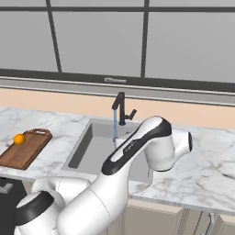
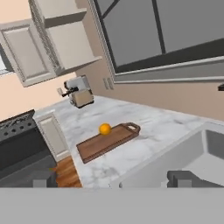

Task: Pick the orange from the sink and place it on the cutting board to airdry. Then turn off the sink faucet.

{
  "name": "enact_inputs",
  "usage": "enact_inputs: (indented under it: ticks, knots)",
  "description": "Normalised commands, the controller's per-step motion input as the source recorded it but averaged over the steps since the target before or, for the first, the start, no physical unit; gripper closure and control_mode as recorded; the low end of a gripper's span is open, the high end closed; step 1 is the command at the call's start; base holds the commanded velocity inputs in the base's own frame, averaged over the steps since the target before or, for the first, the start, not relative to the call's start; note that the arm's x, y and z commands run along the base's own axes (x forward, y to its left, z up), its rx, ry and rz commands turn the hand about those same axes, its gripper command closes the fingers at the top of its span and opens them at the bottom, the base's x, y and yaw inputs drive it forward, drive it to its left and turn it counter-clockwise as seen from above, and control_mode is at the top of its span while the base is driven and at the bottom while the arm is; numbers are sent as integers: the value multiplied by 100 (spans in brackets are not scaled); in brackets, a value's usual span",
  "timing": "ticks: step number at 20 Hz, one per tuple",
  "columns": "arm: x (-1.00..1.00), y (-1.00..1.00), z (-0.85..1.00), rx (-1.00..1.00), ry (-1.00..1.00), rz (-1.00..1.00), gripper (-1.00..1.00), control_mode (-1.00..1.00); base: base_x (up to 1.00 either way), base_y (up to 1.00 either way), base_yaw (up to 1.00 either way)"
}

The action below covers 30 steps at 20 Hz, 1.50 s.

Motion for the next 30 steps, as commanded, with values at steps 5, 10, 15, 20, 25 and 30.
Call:
enact_inputs:
  ticks: [5,10,15,20,25,30]
  knots:
    - [15,0,0,24,-1,4,-100,-100,0,0,0]
    - [18,10,0,13,-11,5,-100,-100,0,0,0]
    - [19,16,1,1,-18,2,-100,-100,0,0,0]
    - [25,14,0,-1,-18,0,-100,-100,0,0,0]
    - [32,0,0,-5,-11,-1,-100,-100,0,0,0]
    - [52,0,-2,-6,-5,-3,-100,-100,0,0,0]
